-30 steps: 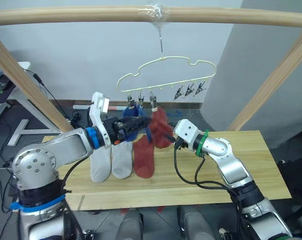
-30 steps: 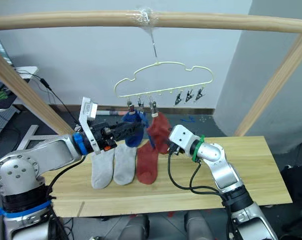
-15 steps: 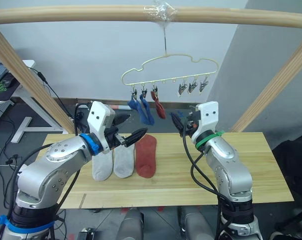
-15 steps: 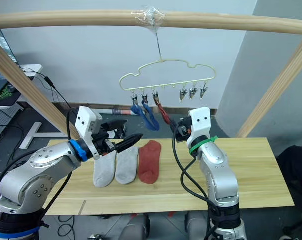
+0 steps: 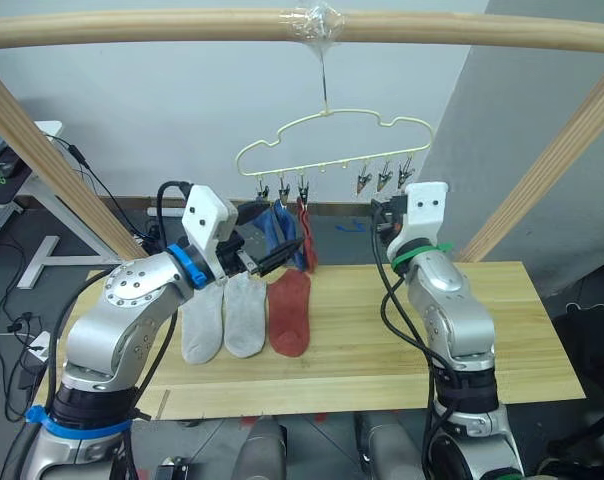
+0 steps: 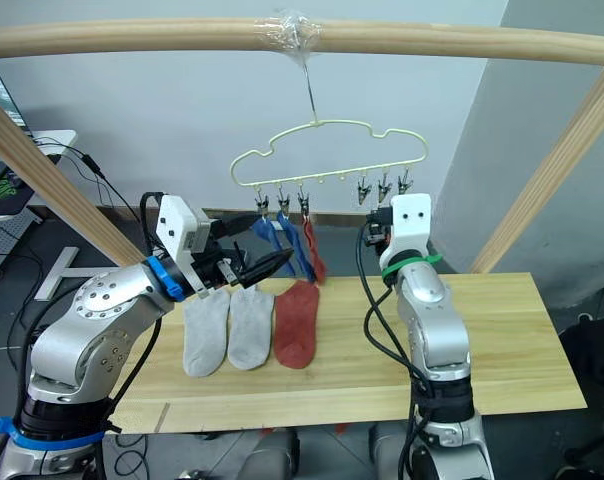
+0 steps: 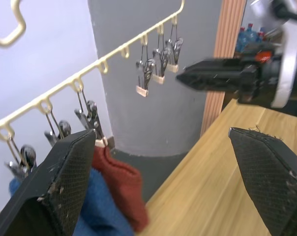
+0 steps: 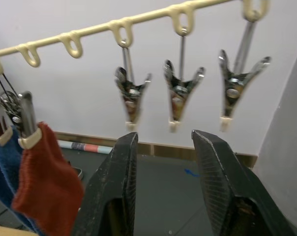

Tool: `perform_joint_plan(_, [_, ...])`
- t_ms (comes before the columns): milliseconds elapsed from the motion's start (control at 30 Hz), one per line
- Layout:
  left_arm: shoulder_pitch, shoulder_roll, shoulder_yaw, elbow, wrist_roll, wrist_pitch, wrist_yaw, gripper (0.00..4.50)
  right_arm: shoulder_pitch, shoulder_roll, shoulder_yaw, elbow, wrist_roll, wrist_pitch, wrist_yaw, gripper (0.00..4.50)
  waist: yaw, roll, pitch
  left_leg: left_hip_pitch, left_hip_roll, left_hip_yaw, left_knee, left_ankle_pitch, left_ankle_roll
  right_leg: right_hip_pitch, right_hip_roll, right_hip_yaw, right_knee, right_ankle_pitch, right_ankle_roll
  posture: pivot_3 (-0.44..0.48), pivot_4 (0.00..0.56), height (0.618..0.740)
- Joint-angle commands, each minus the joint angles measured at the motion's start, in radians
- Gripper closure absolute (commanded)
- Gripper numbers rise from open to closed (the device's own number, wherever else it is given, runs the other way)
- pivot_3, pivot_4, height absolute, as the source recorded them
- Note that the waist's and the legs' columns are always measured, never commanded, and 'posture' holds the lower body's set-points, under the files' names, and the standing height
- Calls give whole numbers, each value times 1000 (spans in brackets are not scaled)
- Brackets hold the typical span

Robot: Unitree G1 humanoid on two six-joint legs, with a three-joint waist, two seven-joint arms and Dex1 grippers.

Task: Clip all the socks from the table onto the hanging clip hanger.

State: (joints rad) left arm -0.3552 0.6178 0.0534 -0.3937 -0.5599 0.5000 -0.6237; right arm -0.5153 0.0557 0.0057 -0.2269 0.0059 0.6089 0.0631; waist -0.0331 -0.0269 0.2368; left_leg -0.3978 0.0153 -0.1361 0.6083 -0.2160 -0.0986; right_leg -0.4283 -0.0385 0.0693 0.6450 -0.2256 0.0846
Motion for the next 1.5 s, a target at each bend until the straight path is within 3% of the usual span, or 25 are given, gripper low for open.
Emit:
perform_joint_plan(33, [-1,-4,13,-43,9,-9,1,0,-21,-2,10,-6,13,-40,1,2743,0,0,0,0,0,0,0,0,0,0,0,0,0,0,0,78,202,740])
perform_joint_plan(167, [-5,-12,17,-46,15,-7,7,0,-23,-3,9,3,25,-51,1,2743,1,0,0,0,0,0,0,0,0,0,0,0,0,0,0,87,203,740])
perform_joint_plan(267, [-5,-13,18,-51,19,-10,6,0,-28,1,14,8,31,-53,-4,2203,1,0,0,0,0,0,0,0,0,0,0,0,0,0,0,89,203,740])
perform_joint_plan(367, [-6,-17,18,-49,19,-8,8,0,-34,3,18,17,29,-57,-7,1215,1,0,0,0,0,0,0,0,0,0,0,0,0,0,0,89,203,740])
perform_joint_plan(533, [-8,-22,16,-49,22,-9,10,0,-44,4,18,23,30,-61,-8,1215,1,0,0,0,0,0,0,0,0,0,0,0,0,0,0,87,204,740])
perform_joint_plan(700, [-9,-25,17,-47,24,-9,7,0,-47,3,17,26,30,-63,-11,2464,1,0,0,0,0,0,0,0,0,0,0,0,0,0,0,86,204,740])
perform_joint_plan(1000, [1,-13,35,-62,13,-9,-7,0,-73,15,19,66,35,-84,-10,2464,1,0,0,0,0,0,0,0,0,0,0,0,0,0,0,86,204,740])
perform_joint_plan(1267, [-21,-19,41,-58,5,-1,-8,0,-179,29,-21,270,51,-170,-18,2464,1,0,0,0,0,0,0,0,0,0,0,0,1,1,0,93,204,740])
perform_joint_plan(1500, [-20,-19,49,-66,-2,6,-3,0,-231,24,-28,351,60,-221,-26,2464,1,0,0,0,0,0,0,0,0,0,0,0,0,1,-2,99,207,740])
